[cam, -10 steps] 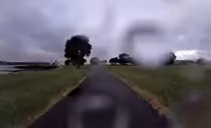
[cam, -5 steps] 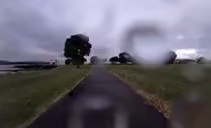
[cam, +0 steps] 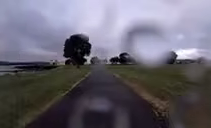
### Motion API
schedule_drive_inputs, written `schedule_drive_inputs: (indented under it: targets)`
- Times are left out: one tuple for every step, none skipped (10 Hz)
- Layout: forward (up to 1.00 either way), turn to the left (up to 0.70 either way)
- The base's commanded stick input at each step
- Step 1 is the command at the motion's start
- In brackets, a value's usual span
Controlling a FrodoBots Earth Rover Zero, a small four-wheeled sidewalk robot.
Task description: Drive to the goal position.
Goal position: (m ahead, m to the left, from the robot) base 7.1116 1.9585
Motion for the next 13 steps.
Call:
schedule_drive_inputs:
  targets:
    - [0.70,0.00]
    - [0.70,0.00]
    - [0.70,0.00]
    - [0.70,0.00]
    - [0.70,0.00]
    - [0.70,0.00]
    - [0.70,0.00]
    - [0.70,0.00]
    - [0.70,0.00]
    - [0.70,0.00]
    - [0.70,0.00]
    - [0.70,0.00]
    - [0.70,0.00]
